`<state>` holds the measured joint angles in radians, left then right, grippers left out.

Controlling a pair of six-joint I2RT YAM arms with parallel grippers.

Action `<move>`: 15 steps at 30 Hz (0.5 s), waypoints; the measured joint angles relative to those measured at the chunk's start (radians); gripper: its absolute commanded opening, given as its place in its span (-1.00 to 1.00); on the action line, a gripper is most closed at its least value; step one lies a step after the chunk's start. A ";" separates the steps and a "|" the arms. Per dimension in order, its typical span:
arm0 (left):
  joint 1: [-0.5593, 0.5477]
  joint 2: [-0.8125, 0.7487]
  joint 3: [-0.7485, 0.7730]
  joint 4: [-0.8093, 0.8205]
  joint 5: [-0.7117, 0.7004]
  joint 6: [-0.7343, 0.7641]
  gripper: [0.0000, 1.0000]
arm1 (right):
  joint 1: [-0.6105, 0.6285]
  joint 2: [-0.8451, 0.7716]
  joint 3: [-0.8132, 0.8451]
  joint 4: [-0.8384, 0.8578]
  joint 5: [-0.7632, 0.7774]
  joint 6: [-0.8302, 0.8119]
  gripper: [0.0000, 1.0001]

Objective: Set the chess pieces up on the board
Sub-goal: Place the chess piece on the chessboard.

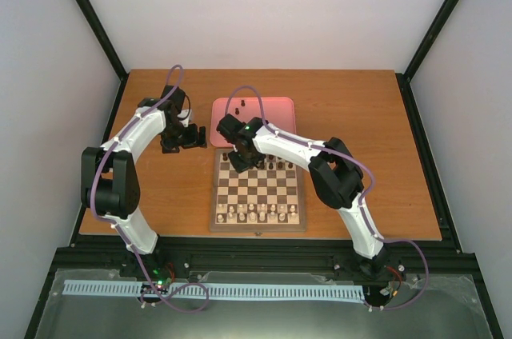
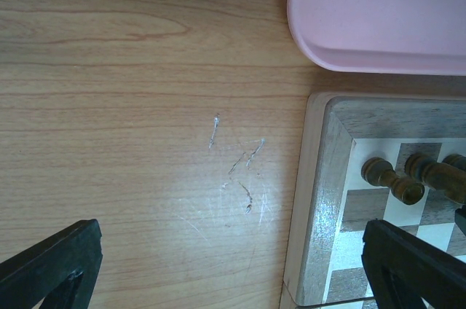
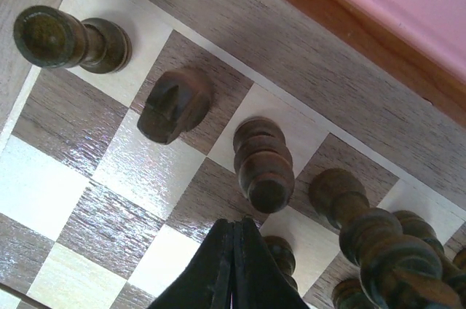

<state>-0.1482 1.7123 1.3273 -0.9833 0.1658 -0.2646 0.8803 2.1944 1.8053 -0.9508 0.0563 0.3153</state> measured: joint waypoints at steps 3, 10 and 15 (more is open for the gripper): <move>0.000 0.002 0.000 0.000 0.000 0.000 0.99 | 0.000 0.000 0.000 -0.001 0.000 0.000 -0.94; 0.000 0.005 0.000 0.000 0.000 0.000 0.99 | -0.002 0.000 -0.002 -0.003 0.009 -0.001 -0.95; 0.000 0.005 0.000 0.000 0.000 0.000 0.99 | -0.004 0.000 -0.002 -0.003 0.014 -0.001 -0.94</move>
<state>-0.1482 1.7176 1.3273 -0.9833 0.1654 -0.2649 0.8761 2.1944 1.8030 -0.9543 0.0700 0.3145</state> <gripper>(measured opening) 0.998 0.029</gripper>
